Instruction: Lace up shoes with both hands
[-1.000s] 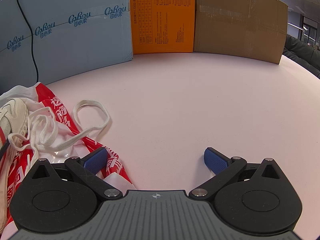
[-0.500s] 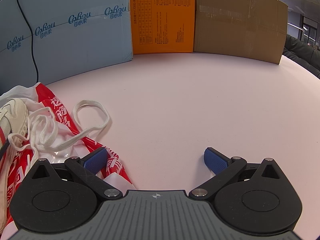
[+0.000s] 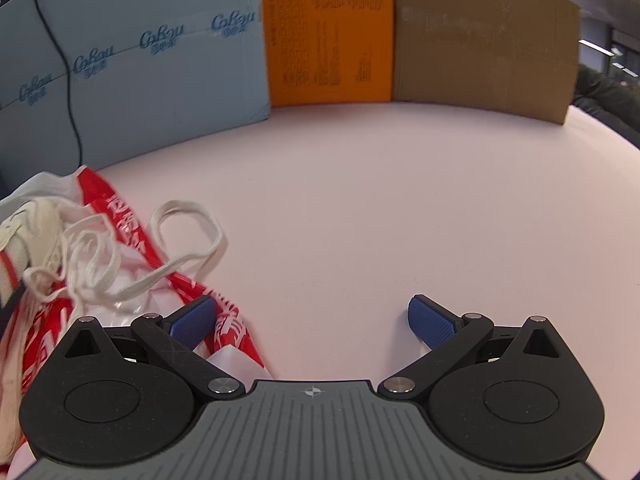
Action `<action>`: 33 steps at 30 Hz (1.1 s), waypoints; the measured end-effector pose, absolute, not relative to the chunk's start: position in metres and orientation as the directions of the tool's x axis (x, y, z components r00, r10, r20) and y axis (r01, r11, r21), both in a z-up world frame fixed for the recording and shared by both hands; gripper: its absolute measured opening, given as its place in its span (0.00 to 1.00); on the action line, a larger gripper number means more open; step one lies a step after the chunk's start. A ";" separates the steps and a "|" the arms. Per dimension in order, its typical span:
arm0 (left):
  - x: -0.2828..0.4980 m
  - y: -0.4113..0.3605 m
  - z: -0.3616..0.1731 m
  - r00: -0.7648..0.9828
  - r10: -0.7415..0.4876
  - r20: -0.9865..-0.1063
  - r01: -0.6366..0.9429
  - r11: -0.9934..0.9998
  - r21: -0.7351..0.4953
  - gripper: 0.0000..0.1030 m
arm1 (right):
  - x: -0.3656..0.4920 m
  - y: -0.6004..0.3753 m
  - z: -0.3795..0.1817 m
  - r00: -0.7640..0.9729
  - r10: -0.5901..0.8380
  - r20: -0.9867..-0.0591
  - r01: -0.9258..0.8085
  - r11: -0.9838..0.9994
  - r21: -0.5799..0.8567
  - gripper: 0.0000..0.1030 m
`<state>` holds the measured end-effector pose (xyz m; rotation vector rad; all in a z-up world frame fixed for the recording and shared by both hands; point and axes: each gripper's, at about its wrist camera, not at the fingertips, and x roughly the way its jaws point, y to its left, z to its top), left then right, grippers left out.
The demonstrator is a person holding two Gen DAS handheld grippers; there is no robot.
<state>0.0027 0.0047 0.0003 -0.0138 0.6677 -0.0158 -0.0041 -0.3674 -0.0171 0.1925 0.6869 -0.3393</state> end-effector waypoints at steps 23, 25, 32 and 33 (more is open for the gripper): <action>-0.007 -0.074 0.069 0.747 -0.289 -0.599 0.343 0.939 -0.026 0.90 | -0.119 -0.330 0.125 0.915 -0.385 -0.120 0.402 0.894 0.197 1.00; 0.003 -0.072 0.065 0.712 -0.291 -0.639 0.330 0.942 -0.062 0.67 | -0.118 -0.319 0.127 0.903 -0.406 -0.143 0.420 0.904 0.082 1.00; 0.005 -0.069 0.058 0.657 -0.380 -0.651 0.380 0.913 -0.149 0.19 | -0.124 -0.275 0.121 0.892 -0.450 -0.041 0.435 0.879 -0.194 1.00; 0.005 -0.068 0.058 0.656 -0.380 -0.652 0.383 0.912 -0.147 0.18 | -0.122 -0.274 0.121 0.905 -0.423 -0.050 0.407 0.893 -0.192 1.00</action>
